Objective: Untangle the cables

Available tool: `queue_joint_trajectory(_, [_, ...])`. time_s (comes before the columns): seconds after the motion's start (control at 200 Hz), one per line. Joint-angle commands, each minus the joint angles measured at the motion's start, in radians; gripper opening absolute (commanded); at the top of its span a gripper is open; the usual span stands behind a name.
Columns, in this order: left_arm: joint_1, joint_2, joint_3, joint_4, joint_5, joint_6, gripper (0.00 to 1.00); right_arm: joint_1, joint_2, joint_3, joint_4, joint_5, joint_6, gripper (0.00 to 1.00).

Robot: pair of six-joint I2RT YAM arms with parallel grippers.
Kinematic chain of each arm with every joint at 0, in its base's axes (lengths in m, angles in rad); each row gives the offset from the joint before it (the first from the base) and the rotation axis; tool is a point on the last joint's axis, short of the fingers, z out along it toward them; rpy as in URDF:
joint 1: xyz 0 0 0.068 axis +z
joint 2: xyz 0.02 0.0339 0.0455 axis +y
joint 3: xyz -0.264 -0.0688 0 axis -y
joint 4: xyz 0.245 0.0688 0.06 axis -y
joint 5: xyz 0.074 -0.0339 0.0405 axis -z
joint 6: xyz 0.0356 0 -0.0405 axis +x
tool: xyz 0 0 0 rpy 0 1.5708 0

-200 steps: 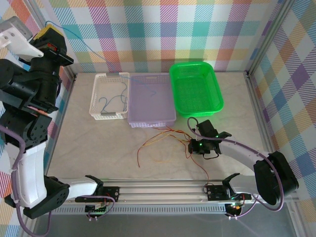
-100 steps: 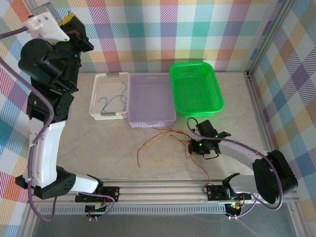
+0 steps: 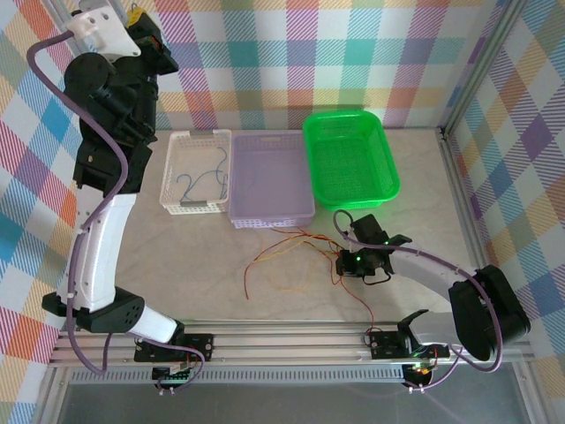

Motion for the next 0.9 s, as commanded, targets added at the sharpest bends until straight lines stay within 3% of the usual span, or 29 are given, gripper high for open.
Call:
queue_joint_trajectory(0.0, [0.017,0.021,0.043,0.069,0.004,0.020,0.00,-0.005,0.014,0.016,-0.023,-0.022,-0.016,0.00])
queue_joint_trajectory(0.215, [0.037,0.082,0.091,0.063,0.037,-0.026,0.00,-0.005,0.022,0.018,-0.023,-0.028,-0.019,0.00])
queue_joint_trajectory(0.46, [0.146,0.137,0.104,0.032,0.096,-0.168,0.00,-0.005,0.051,0.032,-0.025,-0.042,-0.026,0.00])
queue_joint_trajectory(0.895, [0.301,0.185,-0.018,-0.001,0.191,-0.367,0.00,-0.005,0.083,0.044,-0.024,-0.053,-0.031,0.00])
